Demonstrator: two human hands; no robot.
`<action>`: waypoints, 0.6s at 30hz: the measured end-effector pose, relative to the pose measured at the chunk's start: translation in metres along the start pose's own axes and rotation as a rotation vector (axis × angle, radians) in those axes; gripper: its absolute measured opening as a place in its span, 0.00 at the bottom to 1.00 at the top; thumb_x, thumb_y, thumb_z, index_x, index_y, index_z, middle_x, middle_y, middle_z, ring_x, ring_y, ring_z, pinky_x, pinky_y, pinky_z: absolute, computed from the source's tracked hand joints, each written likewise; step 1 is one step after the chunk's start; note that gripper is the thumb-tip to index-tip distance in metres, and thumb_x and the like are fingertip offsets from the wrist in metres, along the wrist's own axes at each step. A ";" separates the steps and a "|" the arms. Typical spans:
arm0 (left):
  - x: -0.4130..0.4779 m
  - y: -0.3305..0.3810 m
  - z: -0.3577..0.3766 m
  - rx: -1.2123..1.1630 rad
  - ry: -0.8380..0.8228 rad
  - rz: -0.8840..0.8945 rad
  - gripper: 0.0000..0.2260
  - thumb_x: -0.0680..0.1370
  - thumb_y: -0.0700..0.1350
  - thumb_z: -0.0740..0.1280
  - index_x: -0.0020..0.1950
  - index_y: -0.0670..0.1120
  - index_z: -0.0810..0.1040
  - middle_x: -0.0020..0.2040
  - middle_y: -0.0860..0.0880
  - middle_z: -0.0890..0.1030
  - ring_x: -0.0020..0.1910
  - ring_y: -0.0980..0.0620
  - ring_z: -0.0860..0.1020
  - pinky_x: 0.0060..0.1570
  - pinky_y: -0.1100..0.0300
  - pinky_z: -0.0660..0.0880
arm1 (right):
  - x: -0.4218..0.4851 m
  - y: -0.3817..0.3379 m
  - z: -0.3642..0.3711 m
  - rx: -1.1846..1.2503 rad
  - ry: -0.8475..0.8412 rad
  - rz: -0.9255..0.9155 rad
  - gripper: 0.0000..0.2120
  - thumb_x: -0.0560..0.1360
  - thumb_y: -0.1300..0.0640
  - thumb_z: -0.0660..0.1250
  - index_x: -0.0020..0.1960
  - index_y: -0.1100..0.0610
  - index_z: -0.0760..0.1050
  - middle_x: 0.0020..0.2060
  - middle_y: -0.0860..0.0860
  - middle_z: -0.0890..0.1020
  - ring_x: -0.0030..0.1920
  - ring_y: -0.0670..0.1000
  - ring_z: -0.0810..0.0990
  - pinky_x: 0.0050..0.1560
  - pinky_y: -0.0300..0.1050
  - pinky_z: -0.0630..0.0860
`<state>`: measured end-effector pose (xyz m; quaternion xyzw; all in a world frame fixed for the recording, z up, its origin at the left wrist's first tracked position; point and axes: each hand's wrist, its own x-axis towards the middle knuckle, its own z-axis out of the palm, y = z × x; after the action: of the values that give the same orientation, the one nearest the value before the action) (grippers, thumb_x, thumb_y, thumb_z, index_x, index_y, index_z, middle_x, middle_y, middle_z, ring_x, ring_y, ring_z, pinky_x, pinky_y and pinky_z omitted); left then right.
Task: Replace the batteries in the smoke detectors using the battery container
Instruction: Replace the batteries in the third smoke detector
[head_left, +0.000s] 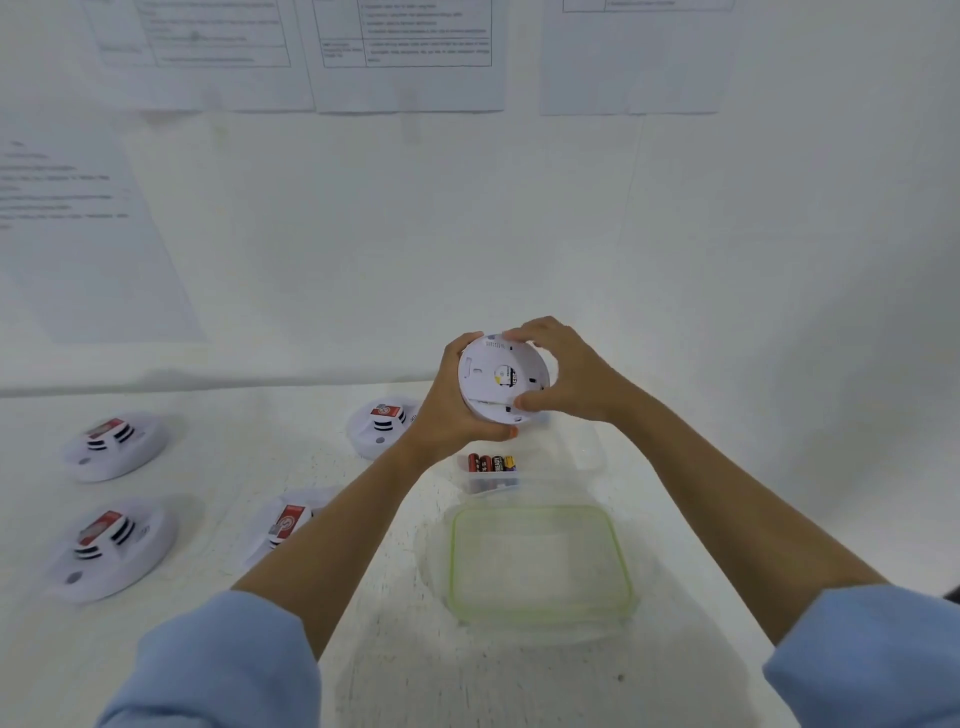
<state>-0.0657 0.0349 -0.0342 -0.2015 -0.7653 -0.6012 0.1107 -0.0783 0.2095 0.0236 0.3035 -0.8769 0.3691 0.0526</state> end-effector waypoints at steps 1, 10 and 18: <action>0.000 0.000 0.000 -0.001 -0.011 0.002 0.45 0.57 0.34 0.77 0.69 0.42 0.58 0.63 0.52 0.68 0.59 0.64 0.71 0.53 0.69 0.72 | 0.002 -0.002 0.000 -0.092 -0.049 -0.022 0.35 0.61 0.53 0.74 0.66 0.52 0.68 0.55 0.45 0.67 0.58 0.47 0.66 0.57 0.37 0.64; -0.004 -0.001 -0.004 -0.033 -0.066 -0.042 0.45 0.54 0.40 0.77 0.67 0.46 0.60 0.62 0.51 0.69 0.57 0.65 0.73 0.50 0.67 0.74 | 0.010 -0.004 0.003 -0.237 -0.157 -0.049 0.35 0.63 0.57 0.77 0.66 0.57 0.68 0.52 0.46 0.68 0.53 0.45 0.67 0.51 0.36 0.64; 0.002 -0.005 -0.009 -0.029 -0.088 -0.076 0.44 0.55 0.33 0.75 0.66 0.48 0.59 0.59 0.55 0.69 0.54 0.69 0.73 0.48 0.68 0.74 | 0.016 -0.004 0.009 -0.358 -0.162 -0.095 0.39 0.57 0.47 0.72 0.65 0.60 0.69 0.53 0.53 0.72 0.50 0.48 0.68 0.48 0.36 0.62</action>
<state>-0.0699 0.0255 -0.0356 -0.2002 -0.7677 -0.6065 0.0513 -0.0884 0.1930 0.0244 0.3592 -0.9145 0.1789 0.0520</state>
